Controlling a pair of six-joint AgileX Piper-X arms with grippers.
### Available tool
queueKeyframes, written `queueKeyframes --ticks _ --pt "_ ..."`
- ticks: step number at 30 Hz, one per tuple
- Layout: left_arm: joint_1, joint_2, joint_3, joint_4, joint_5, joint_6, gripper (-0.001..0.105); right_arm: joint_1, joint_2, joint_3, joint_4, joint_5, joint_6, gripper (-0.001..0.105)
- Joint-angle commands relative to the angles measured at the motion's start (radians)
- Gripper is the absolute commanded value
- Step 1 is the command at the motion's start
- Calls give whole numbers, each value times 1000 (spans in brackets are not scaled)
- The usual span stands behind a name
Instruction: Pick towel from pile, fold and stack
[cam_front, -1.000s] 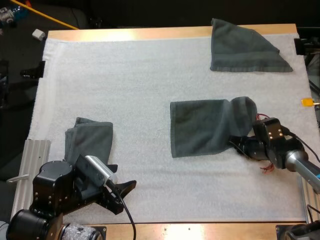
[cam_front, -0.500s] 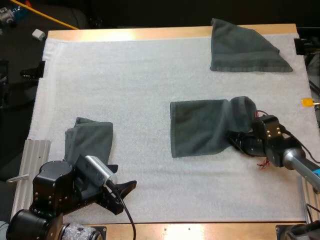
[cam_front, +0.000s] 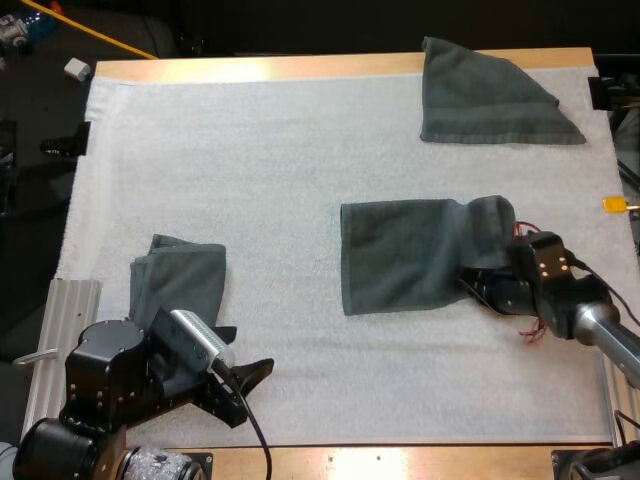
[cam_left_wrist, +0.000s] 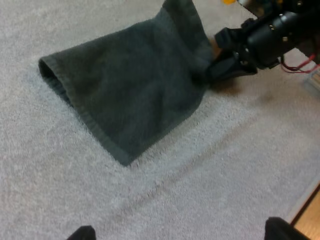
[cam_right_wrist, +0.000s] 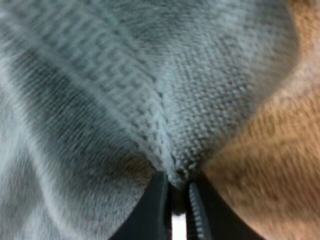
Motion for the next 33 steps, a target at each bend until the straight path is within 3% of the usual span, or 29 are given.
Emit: queueKeyframes --ticks 1,9,15,17,22,33 --pt "-4 13 8 -35 14 2 65 4 -78 -5 107 8 -71 0" --pt "-14 122 55 -111 66 -21 65 2 -184 -1 297 80 -183 0" --pt "-97 258 49 -151 72 -25 65 -1 -208 -3 353 90 -202 0" --pt "-100 257 52 -162 54 -15 65 0 -218 -2 346 82 -197 0" --pt "-221 366 53 -248 -13 -17 64 1 -243 -2 374 85 -203 0" --pt "-411 699 60 -486 -123 -60 64 1 -247 0 413 87 -216 0"
